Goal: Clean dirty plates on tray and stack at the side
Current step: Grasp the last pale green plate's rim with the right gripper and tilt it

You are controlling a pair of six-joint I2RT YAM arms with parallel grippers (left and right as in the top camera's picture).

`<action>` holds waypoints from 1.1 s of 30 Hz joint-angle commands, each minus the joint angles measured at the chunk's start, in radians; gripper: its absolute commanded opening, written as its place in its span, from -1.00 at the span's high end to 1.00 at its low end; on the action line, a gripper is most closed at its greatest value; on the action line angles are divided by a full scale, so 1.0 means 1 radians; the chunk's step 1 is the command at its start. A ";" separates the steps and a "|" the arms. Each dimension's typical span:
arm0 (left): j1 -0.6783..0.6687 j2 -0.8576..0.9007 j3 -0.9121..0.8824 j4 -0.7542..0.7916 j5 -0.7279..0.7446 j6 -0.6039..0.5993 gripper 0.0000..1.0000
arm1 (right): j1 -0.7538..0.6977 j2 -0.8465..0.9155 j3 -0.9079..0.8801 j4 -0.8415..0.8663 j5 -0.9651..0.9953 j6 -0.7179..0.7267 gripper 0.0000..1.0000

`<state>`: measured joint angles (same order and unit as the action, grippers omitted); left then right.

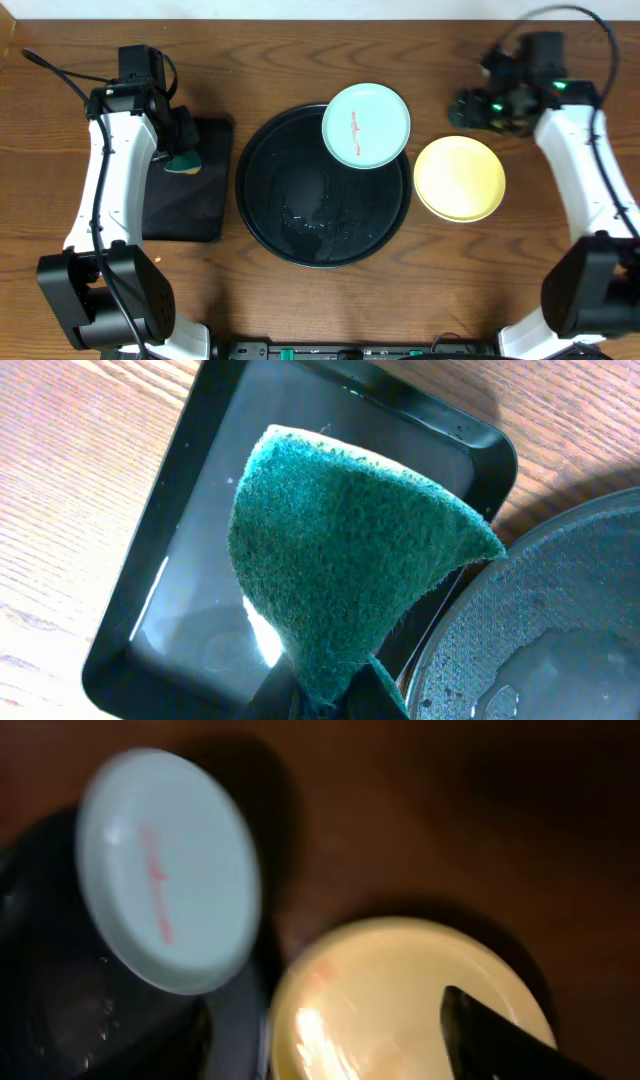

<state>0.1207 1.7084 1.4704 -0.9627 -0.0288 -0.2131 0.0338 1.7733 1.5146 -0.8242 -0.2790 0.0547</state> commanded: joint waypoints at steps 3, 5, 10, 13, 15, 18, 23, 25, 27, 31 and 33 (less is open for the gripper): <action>0.002 0.003 0.005 -0.001 -0.004 -0.009 0.85 | 0.114 0.151 0.082 0.069 0.058 -0.027 -0.51; 0.002 0.003 0.005 -0.001 -0.004 -0.009 0.85 | 0.136 0.214 0.111 0.108 0.059 -0.039 -0.53; 0.002 0.003 0.005 -0.002 -0.004 -0.009 0.85 | 0.163 0.315 0.125 0.179 0.088 -0.053 -0.43; 0.002 0.003 0.005 -0.002 -0.004 -0.009 0.85 | 0.163 0.352 0.125 0.181 0.088 -0.052 -0.34; 0.002 0.003 0.005 -0.002 -0.004 -0.009 0.85 | 0.163 0.367 0.125 0.178 0.087 -0.052 -0.21; 0.002 0.003 0.005 -0.002 -0.004 -0.009 0.85 | 0.164 0.373 0.124 0.178 0.087 -0.051 0.08; 0.002 0.003 0.005 -0.001 -0.004 -0.009 0.85 | 0.164 0.373 0.124 0.182 0.030 -0.048 0.59; 0.002 0.003 0.005 -0.002 -0.004 -0.008 0.85 | 0.165 0.374 0.119 0.182 0.019 -0.035 0.67; 0.002 0.003 0.005 -0.001 -0.004 -0.009 0.85 | 0.165 0.374 0.116 0.182 0.019 -0.026 0.75; 0.002 0.003 0.005 -0.002 -0.004 -0.009 0.85 | 0.167 0.376 0.107 0.178 0.016 -0.026 0.89; 0.002 0.003 0.005 -0.001 -0.004 -0.009 0.85 | 0.172 0.376 0.106 0.172 0.015 -0.026 0.98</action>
<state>0.1207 1.7084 1.4704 -0.9627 -0.0288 -0.2131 0.1890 2.1407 1.6203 -0.6472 -0.2481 0.0227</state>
